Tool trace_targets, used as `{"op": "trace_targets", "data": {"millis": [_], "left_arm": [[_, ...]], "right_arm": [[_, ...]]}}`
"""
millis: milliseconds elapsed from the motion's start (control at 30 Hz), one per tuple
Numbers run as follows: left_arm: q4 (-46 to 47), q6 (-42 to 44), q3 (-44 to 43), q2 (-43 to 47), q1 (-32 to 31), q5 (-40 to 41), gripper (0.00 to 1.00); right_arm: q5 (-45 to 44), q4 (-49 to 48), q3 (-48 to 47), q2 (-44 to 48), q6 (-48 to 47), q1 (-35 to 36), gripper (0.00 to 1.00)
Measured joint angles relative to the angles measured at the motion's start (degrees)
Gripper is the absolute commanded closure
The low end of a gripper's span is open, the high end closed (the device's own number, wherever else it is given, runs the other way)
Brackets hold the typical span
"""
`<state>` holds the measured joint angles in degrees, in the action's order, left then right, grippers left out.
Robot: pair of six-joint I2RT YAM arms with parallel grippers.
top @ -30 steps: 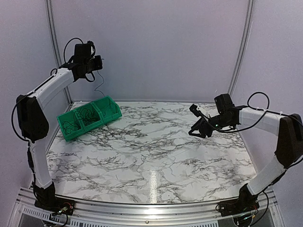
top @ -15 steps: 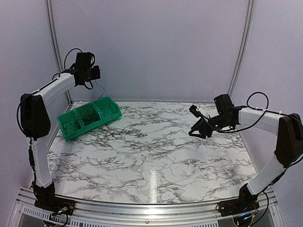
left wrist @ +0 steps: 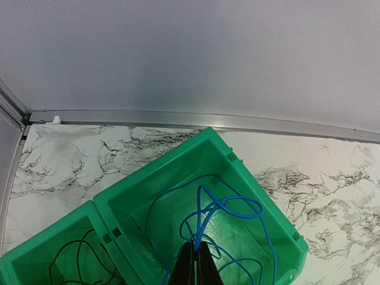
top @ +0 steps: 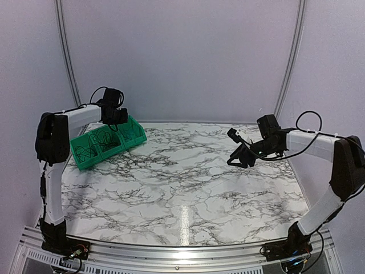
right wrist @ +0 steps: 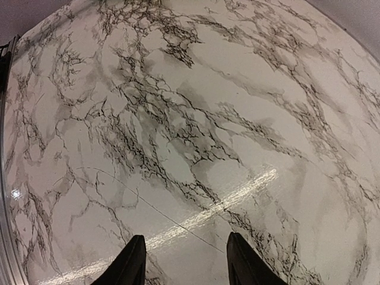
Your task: Untangle the cables
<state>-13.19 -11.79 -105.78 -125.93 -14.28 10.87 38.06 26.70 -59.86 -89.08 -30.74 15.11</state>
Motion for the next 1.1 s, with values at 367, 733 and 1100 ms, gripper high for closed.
{"op": "trace_targets", "data": {"millis": [367, 733, 1100], "left_arm": [[-0.55, -0.02, 0.66, -3.63, -0.35, -3.34, 0.93], [-3.50, -1.07, 0.13, -4.31, -0.76, -4.50, 0.66], [-5.27, -3.02, 7.28, 11.34, -1.07, -2.64, 0.63]], "right_arm": [[-0.35, 0.42, 0.00, -1.03, -0.83, 0.02, 0.53], [-0.70, 0.85, 0.00, -1.03, -0.85, 0.11, 0.53], [-1.51, 1.49, -0.44, -0.46, -0.83, 0.37, 0.53]]}}
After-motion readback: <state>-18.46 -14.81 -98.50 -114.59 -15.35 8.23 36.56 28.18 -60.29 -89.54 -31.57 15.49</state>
